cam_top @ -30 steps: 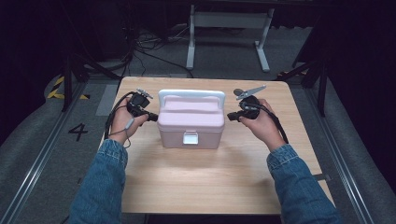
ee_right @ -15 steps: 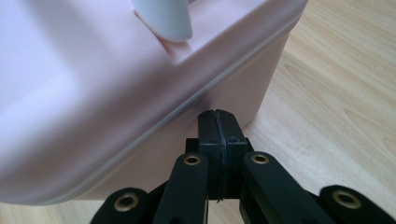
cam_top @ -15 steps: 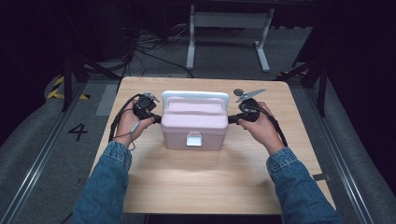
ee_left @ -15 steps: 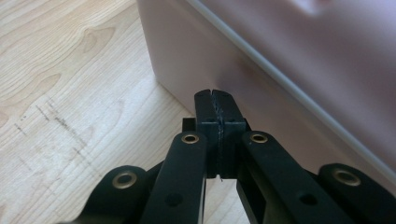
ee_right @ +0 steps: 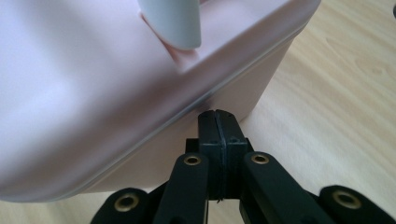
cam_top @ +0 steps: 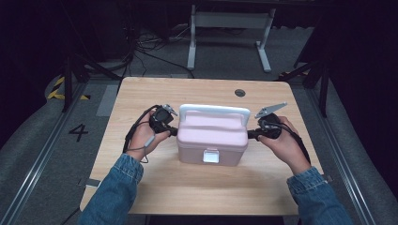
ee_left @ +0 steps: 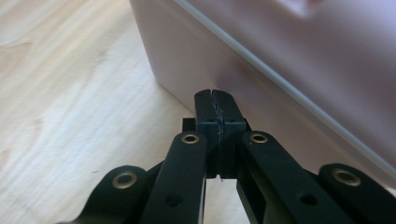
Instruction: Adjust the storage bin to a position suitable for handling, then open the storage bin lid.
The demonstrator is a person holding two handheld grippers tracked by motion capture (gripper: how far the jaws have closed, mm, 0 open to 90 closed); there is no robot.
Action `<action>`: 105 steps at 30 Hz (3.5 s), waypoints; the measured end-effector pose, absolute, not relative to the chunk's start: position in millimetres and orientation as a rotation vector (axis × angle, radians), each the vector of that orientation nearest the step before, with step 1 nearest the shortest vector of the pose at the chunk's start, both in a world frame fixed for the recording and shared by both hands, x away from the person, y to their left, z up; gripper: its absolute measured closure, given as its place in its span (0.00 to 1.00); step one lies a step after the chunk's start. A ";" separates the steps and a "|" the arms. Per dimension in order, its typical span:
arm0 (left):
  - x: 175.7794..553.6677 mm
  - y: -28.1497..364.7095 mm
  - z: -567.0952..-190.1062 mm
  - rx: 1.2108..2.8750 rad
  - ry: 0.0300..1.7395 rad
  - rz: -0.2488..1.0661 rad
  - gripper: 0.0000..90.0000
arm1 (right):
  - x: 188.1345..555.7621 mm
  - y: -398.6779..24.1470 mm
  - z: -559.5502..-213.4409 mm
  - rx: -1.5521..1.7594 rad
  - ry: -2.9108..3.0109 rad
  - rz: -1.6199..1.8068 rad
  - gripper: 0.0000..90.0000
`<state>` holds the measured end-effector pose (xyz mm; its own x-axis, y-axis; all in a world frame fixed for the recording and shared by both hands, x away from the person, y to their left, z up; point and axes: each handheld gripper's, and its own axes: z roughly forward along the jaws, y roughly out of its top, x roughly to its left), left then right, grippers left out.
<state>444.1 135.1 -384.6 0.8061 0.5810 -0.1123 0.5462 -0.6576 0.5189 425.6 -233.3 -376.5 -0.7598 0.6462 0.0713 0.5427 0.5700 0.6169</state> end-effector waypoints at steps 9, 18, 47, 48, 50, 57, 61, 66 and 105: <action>416.8 109.4 -386.0 2.461 0.740 0.044 1.00 | 394.5 -263.8 -376.7 1.069 2.632 0.962 1.00; 407.6 101.0 -386.9 2.489 0.737 0.028 1.00 | 378.3 -279.8 -381.4 1.109 2.613 1.043 1.00; 387.4 137.4 -316.6 2.322 0.701 0.091 0.67 | 347.5 -324.2 -355.6 1.123 2.500 1.012 0.71; 387.4 137.4 -316.6 2.322 0.701 0.091 0.66 | 346.7 -325.4 -355.6 1.126 2.499 1.012 0.70; 387.6 134.5 -313.8 2.329 0.676 0.094 0.66 | 345.9 -326.5 -355.6 1.130 2.497 1.011 0.70; 393.3 121.2 -300.5 2.342 0.581 0.103 0.63 | 345.3 -332.4 -356.4 1.155 2.494 1.026 0.69; 397.4 115.5 -298.5 2.330 0.527 0.091 0.59 | 345.6 -334.0 -357.4 1.165 2.496 1.033 0.69; 410.0 105.3 -298.4 2.315 0.480 0.093 0.55 | 345.0 -337.3 -358.4 1.174 2.485 1.047 0.68; 426.9 83.3 -279.8 2.262 0.451 0.053 0.87 | 338.1 -336.3 -336.8 1.102 2.480 1.061 0.63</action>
<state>426.9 83.3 -279.8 0.9352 0.3374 -0.1072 0.3034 -0.6080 0.7336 338.1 -336.3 -336.8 -0.6917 0.7178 0.0797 0.5534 0.4558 0.6971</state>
